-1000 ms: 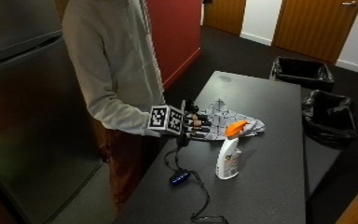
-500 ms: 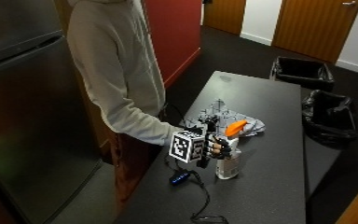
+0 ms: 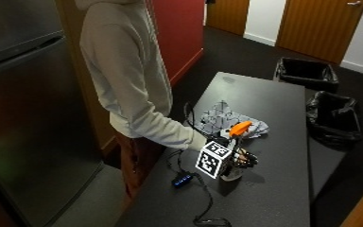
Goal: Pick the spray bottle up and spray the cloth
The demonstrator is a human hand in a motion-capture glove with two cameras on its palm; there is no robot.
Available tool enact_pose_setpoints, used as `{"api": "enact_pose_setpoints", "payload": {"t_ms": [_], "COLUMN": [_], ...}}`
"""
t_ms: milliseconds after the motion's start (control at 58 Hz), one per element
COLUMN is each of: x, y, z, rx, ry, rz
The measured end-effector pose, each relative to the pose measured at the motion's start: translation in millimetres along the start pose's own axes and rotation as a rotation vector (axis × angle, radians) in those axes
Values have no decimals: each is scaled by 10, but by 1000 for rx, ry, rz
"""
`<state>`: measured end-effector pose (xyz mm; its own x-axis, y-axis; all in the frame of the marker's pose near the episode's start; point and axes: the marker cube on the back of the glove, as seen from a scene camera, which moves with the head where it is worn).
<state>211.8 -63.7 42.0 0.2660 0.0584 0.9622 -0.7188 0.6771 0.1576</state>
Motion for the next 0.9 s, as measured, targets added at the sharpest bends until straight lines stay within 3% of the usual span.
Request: {"api": "enact_pose_setpoints", "payload": {"t_ms": [224, 620, 793, 896], "x": [-51, -404, -772, -1065], "y": [-151, -402, -370, -317], "z": [109, 651, 1174, 1402], "rx": [-43, -269, -432, -521], "ry": [30, 68, 310, 577], "rz": [-12, -61, -127, -209]}}
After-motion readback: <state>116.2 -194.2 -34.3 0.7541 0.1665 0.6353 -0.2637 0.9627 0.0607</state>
